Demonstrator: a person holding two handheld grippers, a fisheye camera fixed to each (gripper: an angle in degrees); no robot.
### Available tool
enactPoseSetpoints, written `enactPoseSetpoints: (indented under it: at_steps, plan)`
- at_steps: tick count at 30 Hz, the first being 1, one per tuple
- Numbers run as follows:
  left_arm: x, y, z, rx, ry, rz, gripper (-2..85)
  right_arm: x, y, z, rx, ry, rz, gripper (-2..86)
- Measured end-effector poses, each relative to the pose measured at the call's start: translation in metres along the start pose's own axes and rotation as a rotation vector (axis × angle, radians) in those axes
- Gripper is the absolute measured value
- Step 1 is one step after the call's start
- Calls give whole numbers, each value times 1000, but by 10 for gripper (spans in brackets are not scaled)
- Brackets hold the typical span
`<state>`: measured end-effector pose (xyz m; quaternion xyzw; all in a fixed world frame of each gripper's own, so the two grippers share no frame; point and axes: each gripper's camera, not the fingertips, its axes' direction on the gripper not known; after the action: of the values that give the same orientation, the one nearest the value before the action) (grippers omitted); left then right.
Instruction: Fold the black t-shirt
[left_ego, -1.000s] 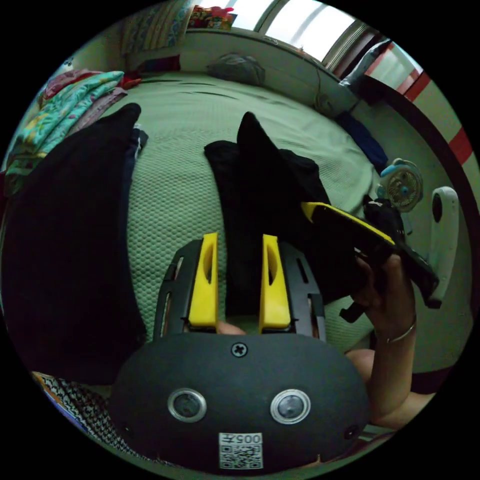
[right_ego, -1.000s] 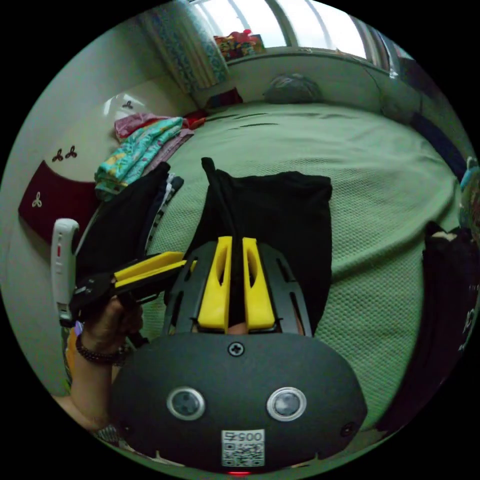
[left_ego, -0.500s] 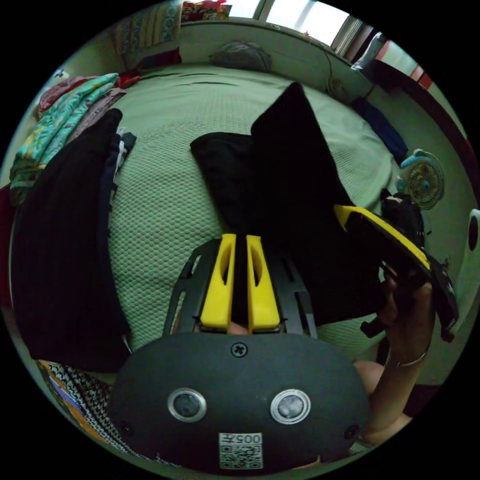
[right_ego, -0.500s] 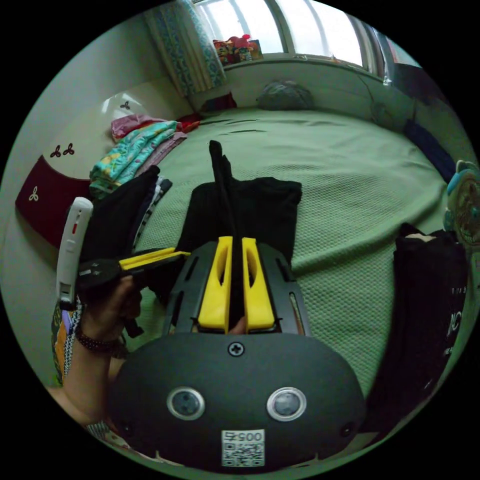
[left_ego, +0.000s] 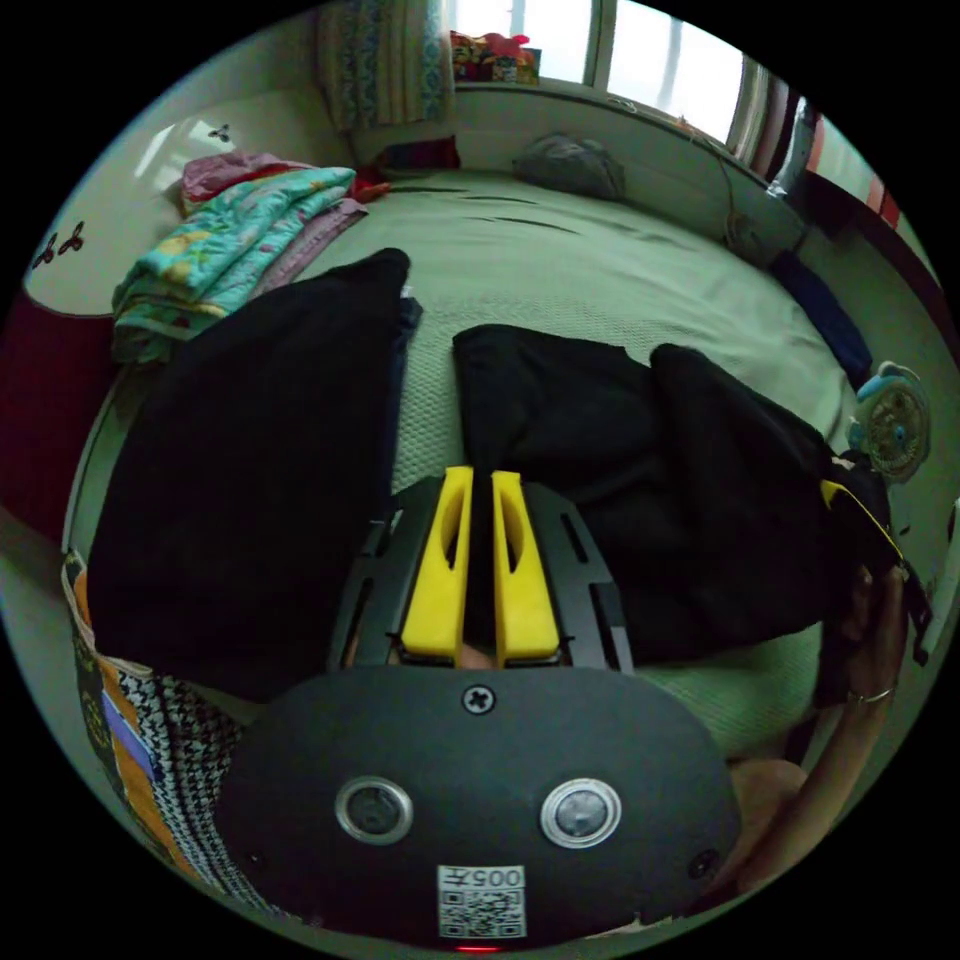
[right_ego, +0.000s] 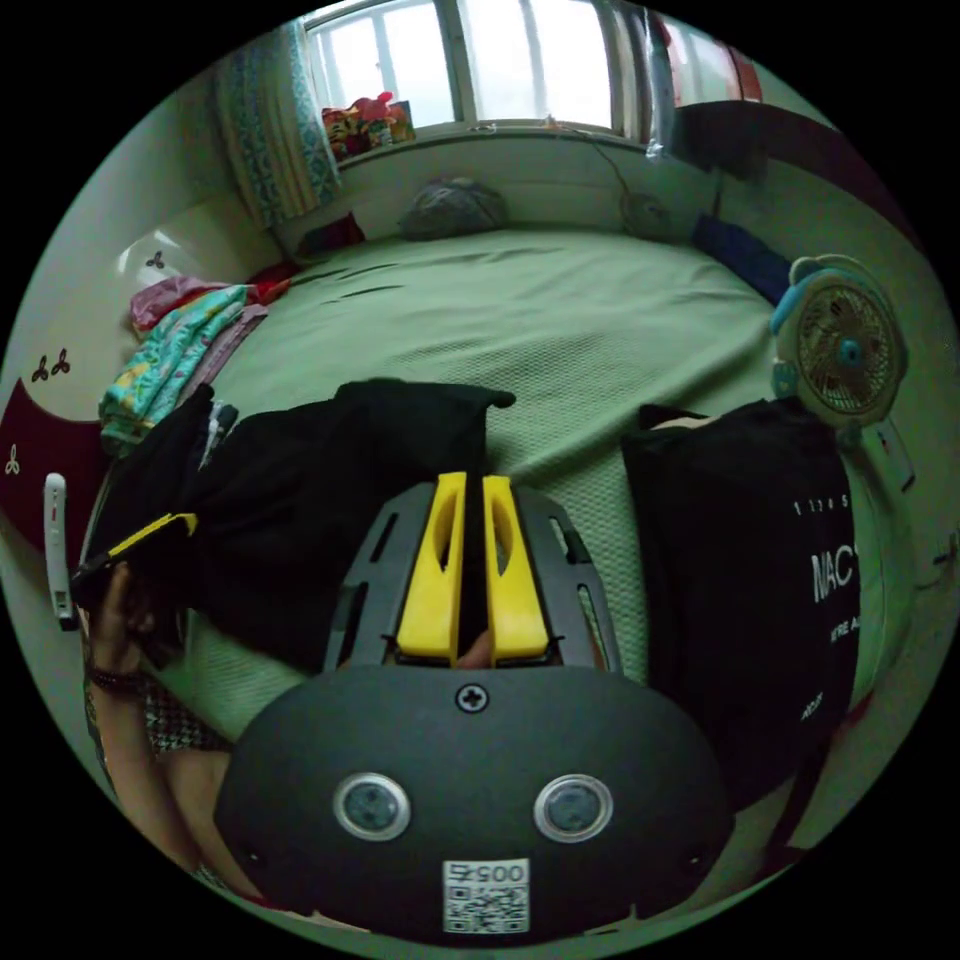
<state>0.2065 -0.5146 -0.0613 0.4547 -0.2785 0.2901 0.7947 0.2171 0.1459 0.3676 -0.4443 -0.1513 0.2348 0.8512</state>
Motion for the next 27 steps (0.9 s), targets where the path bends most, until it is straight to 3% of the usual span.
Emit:
enactPoseSetpoints:
  at_steps: [5, 9, 14, 19, 24, 27]
  plan:
    - [-4, 3, -10, -33, 50, -14, 51, 29, 0, 7, -90, 3, 103, -7]
    - [3, 4, -17, -27, -11, 9, 67, 41, -3, 10, -110, 82, 113, 12]
    - [4, 6, -34, 6, 62, 29, 67, 54, -1, -6, -73, -1, 61, 50]
    - [14, 4, -28, -70, 119, 55, 65, 62, 5, 9, -177, 8, 17, 77]
    - [32, 5, -28, -101, 95, 116, 54, 61, 11, 38, -332, 29, -72, 59]
    - [43, 5, -26, -123, 95, 140, 45, 59, 14, 47, -329, 117, -127, 8]
